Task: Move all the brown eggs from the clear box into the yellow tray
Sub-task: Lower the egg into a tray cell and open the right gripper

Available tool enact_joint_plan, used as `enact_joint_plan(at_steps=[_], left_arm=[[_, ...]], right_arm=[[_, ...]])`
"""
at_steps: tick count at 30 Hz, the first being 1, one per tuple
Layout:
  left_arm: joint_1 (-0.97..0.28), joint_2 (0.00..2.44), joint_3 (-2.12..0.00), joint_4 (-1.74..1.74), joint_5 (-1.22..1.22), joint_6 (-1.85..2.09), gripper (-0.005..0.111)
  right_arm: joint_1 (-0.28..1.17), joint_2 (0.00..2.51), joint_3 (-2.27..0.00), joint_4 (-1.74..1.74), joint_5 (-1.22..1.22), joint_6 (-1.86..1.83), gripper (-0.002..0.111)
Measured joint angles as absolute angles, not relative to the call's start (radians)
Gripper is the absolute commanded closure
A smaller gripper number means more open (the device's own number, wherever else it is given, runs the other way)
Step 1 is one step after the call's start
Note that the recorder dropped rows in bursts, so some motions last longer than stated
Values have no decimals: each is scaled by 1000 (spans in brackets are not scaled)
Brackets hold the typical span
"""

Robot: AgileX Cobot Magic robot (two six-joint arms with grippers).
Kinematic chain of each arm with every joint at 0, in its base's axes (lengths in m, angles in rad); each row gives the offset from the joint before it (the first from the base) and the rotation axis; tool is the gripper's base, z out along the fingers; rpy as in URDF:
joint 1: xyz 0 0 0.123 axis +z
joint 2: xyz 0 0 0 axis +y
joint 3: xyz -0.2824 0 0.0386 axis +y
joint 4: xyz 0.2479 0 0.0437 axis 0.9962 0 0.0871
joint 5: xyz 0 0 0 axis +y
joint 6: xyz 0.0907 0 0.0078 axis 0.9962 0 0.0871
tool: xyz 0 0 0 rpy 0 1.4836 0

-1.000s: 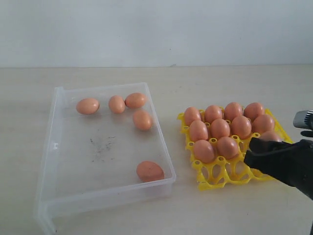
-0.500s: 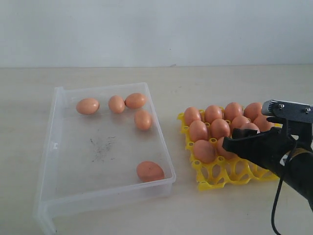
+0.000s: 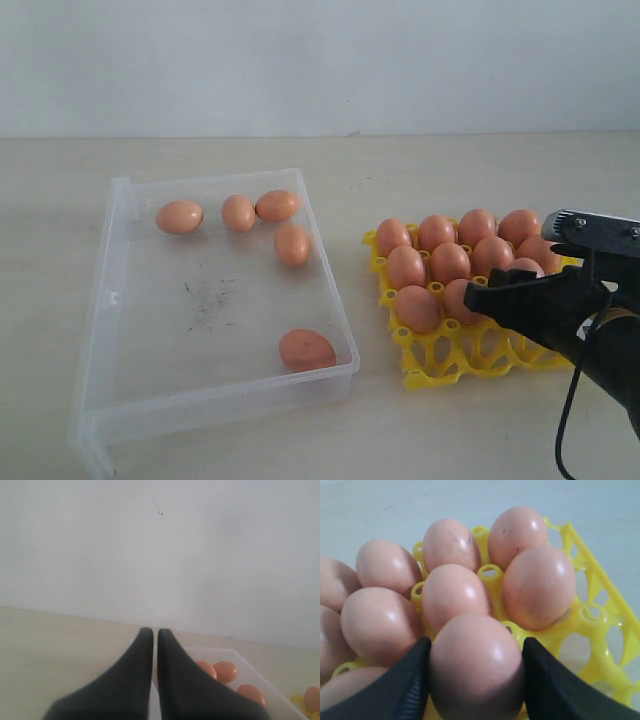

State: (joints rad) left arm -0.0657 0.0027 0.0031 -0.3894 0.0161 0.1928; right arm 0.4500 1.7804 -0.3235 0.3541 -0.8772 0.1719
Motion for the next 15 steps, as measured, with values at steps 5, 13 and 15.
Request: enact_joint_plan(at_steps=[5, 13, 15], left_arm=[[-66, 3, 3, -389, 16, 193, 103], [-66, 3, 3, -389, 16, 193, 103], [-66, 3, 3, -389, 16, 193, 103]], right_arm=[[450, 1780, -323, 354, -877, 183, 60], [450, 1780, -323, 322, -911, 185, 56], [450, 1780, -323, 313, -944, 185, 56]])
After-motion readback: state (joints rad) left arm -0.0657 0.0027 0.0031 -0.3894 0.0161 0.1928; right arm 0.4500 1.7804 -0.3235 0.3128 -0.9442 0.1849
